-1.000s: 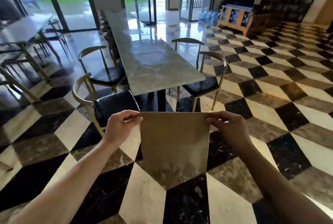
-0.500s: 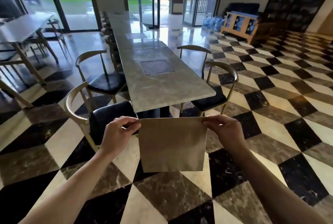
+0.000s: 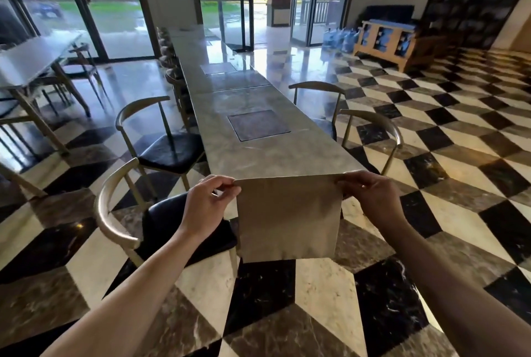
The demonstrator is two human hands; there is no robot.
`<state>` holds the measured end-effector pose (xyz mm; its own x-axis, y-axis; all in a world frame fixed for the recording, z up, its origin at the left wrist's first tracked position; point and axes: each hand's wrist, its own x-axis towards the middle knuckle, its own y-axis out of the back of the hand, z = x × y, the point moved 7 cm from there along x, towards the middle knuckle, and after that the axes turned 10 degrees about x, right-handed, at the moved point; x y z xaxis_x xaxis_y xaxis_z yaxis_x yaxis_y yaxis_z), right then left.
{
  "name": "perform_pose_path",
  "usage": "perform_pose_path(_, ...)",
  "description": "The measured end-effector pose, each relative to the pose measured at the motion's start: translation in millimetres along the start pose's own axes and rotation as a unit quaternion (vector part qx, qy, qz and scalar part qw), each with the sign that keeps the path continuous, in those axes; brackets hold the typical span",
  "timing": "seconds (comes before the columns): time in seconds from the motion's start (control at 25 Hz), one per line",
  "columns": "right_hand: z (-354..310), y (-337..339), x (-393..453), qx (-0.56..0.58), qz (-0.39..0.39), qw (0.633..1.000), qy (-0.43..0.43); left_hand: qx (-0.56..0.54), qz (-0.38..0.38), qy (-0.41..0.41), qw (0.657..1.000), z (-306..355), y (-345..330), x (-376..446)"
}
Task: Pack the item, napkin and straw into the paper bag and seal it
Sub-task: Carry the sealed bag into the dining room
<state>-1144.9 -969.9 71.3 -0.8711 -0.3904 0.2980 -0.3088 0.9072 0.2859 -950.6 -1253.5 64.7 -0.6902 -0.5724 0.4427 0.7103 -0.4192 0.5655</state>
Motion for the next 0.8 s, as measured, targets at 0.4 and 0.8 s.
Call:
perform_pose_path(0.4, 50.7, -24.3, 154.7, 0.013, -0.035, 0.999, 0.015, 0.020, 0.017, 0.031, 0.999, -25.2, -66.3, 114.0)
perform_pose_path(0.8, 83.4, -61.4, 295.9, 0.016, -0.080, 0.996, 0.042, 0.074, 0.037, 0.059, 0.995, -58.1, -114.2, 223.0)
